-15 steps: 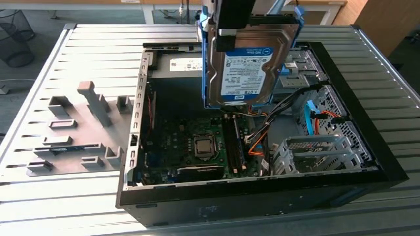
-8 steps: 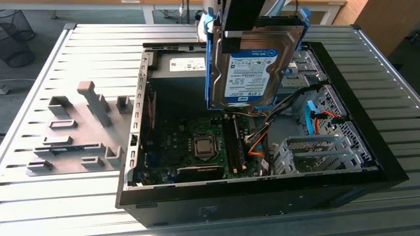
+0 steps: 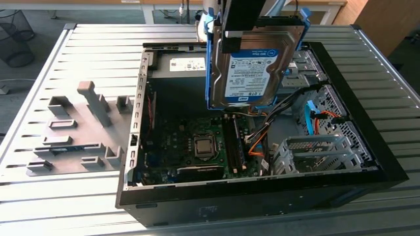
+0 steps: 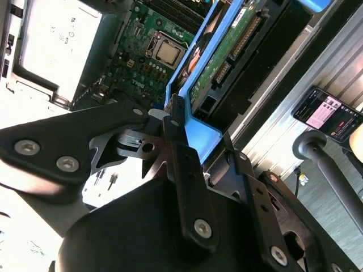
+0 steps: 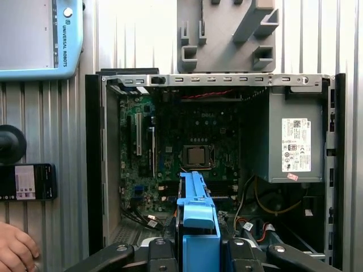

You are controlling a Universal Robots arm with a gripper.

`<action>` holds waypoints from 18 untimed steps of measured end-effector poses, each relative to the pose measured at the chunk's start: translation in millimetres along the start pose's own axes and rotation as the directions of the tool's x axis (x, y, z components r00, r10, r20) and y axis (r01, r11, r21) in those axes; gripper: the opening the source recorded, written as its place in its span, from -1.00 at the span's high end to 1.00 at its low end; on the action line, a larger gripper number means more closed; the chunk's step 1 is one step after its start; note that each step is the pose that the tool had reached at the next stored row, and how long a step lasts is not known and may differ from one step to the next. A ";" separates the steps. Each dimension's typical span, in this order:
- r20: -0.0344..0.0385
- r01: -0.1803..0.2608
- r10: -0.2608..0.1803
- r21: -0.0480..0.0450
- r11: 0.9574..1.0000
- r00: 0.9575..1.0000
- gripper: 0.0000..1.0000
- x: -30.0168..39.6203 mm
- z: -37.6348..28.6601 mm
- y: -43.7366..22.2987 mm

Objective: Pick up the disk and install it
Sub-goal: 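Insert the disk into the insertion slot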

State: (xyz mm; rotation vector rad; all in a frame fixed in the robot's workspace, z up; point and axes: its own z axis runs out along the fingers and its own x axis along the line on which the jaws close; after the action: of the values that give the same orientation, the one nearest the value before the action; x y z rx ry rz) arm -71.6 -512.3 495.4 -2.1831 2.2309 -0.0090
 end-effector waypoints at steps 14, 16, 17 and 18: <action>0.000 0.000 0.000 -0.014 1.000 1.000 0.27 11.6 0.3 -11.5; 0.000 0.000 0.000 -0.017 1.000 1.000 0.27 13.4 0.6 -15.4; 0.002 0.000 0.000 -0.017 1.000 1.000 0.27 14.6 0.7 -15.9; 0.003 0.000 0.000 -0.017 1.000 1.000 0.27 15.9 0.8 -16.2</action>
State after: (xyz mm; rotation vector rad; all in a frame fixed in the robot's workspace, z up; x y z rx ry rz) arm -55.7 -528.6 494.8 -2.1898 2.2379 0.0136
